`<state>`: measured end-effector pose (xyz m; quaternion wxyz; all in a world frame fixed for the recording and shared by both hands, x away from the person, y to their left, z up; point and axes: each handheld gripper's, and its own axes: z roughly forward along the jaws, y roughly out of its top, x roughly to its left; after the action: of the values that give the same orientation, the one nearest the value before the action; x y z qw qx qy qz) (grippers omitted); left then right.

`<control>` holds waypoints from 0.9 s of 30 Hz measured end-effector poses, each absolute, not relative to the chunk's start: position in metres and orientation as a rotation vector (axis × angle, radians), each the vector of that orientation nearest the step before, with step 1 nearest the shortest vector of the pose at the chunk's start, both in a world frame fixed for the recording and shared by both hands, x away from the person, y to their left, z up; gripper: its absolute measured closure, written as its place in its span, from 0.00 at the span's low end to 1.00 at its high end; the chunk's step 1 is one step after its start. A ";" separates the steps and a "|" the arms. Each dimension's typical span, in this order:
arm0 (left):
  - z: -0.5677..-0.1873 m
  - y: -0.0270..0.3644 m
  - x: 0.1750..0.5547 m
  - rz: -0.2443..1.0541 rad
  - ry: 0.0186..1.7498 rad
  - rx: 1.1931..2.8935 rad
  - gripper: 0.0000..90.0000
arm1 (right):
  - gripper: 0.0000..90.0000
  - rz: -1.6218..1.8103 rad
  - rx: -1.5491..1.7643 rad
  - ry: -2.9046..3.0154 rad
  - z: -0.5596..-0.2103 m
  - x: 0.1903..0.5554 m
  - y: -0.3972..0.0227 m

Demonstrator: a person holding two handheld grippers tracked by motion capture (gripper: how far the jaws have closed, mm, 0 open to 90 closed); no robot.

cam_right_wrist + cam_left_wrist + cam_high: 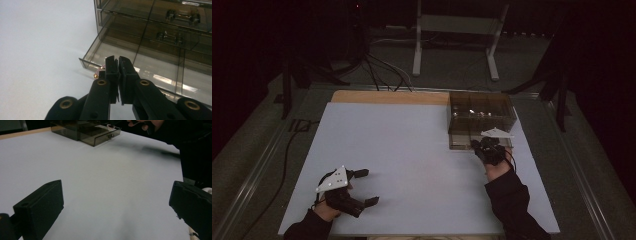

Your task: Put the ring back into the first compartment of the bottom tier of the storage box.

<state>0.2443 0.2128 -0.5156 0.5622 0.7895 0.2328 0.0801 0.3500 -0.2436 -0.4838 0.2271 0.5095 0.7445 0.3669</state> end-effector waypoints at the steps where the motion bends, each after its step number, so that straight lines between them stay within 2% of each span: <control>1: -0.516 0.213 0.244 0.186 0.549 1.859 0.01 | 0.97 1.012 1.404 2.051 -0.483 0.352 -0.243; 27: -0.516 0.213 0.244 0.186 0.550 1.856 0.01 | 0.97 1.015 1.457 2.036 -0.486 0.379 -0.236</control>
<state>0.2444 0.2131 -0.5157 0.5635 0.7884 0.2337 0.0792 0.3794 -0.2357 -0.4857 0.2182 0.5263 0.7355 0.3666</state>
